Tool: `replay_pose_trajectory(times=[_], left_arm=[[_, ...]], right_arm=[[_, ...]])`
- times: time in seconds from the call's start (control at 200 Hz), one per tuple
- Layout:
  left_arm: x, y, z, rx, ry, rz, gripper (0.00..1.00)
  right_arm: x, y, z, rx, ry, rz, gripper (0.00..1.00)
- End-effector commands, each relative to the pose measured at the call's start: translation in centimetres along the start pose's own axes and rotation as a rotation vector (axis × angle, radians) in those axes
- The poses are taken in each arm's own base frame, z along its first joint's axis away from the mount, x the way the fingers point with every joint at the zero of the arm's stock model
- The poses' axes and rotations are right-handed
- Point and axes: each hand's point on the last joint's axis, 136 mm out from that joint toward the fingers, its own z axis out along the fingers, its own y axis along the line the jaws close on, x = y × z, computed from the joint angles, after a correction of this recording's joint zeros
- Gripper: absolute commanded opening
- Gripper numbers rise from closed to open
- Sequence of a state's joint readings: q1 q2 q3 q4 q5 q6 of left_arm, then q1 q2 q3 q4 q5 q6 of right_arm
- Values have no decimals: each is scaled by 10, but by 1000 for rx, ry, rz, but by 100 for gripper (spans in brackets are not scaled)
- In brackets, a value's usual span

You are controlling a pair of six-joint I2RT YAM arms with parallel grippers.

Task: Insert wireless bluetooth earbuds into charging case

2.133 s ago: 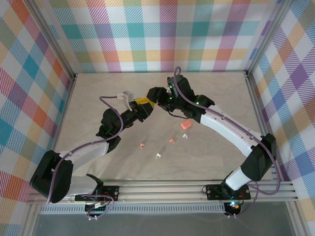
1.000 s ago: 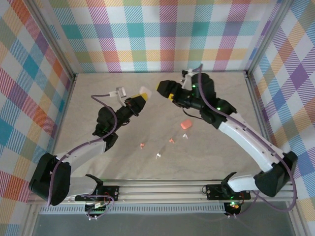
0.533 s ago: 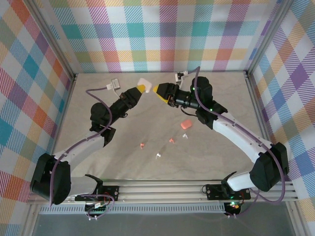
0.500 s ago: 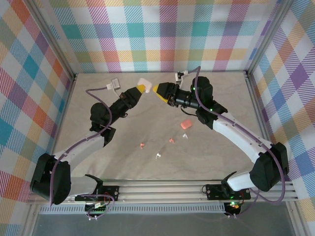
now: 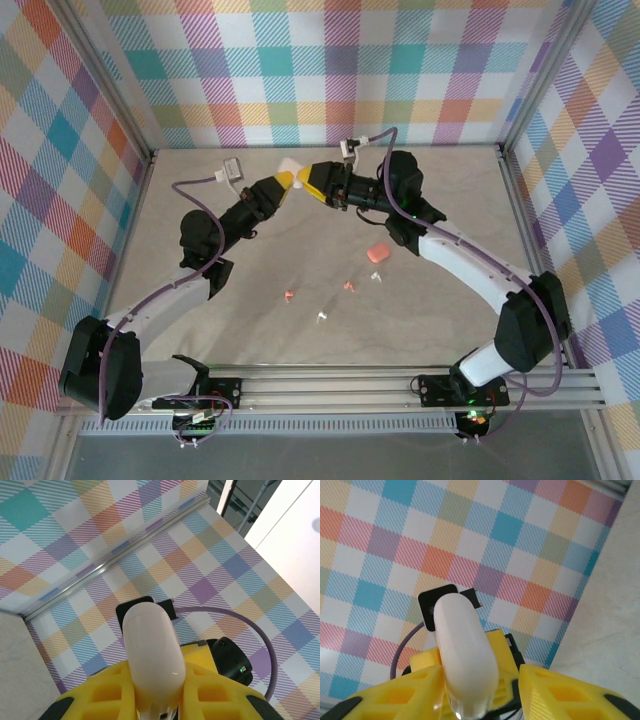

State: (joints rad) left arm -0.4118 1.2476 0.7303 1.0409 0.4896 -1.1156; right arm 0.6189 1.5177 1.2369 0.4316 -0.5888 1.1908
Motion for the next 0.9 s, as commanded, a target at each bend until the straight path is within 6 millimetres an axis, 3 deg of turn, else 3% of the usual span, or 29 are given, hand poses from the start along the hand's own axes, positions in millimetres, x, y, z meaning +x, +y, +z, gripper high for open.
replay_pose_trajectory(times=[0.0, 0.24, 0.31, 0.375, 0.42, 0.515, 0.595, 0.77, 0.895], left_arm=[[-5, -36, -1, 95, -8, 27, 0], [-3, -31, -5, 49, 6, 37, 1], [-2, -28, -7, 4, 26, 60, 16], [0, -22, -13, -71, 69, 101, 44], [3, -20, -20, -135, 106, 166, 52], [9, -24, -43, -274, 200, 407, 56], [17, -24, -63, -341, 288, 578, 56], [51, -32, -82, -216, 513, 863, 59], [64, -34, -81, -133, 559, 867, 64]], right_arm=[[0, 24, 10, -113, 39, -22, 37], [10, 22, 17, -117, 93, -40, 5], [14, 18, 12, -81, 94, -100, 0], [17, 4, 4, 28, 102, -164, 0], [19, -7, -3, 124, 129, -212, 0], [19, -20, -19, 253, 217, -351, 2], [23, -21, -30, 256, 280, -491, 1], [43, -15, -43, 194, 366, -739, 2], [53, -10, -51, 156, 383, -895, 3]])
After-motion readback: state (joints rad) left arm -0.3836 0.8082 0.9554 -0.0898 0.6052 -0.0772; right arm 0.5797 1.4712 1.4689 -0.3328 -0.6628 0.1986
